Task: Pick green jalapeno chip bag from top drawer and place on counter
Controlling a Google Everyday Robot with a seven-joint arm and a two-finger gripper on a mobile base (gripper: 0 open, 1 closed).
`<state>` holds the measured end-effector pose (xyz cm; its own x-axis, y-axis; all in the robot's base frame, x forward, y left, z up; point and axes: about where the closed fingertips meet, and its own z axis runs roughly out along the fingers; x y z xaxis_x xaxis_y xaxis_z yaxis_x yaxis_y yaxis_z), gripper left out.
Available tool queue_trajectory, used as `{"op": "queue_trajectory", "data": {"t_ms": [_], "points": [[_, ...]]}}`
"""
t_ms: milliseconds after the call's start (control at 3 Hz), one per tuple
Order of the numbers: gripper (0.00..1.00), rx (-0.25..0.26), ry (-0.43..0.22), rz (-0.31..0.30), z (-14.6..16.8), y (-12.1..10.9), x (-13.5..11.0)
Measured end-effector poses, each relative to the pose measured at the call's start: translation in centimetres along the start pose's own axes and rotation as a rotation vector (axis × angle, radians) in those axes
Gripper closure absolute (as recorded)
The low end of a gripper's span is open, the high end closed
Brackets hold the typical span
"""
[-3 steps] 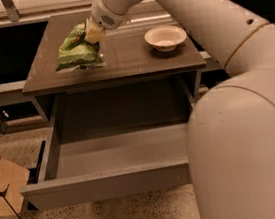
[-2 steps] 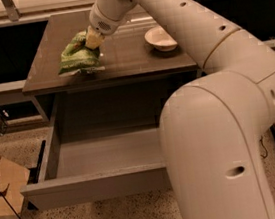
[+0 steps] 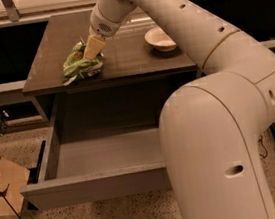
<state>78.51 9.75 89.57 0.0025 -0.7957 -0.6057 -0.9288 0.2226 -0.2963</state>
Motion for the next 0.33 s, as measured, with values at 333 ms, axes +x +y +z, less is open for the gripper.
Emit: {"op": "queue_trajectory", "data": {"t_ms": [333], "points": [[0.00, -0.003, 0.001, 0.000, 0.18, 0.07, 0.01]]}}
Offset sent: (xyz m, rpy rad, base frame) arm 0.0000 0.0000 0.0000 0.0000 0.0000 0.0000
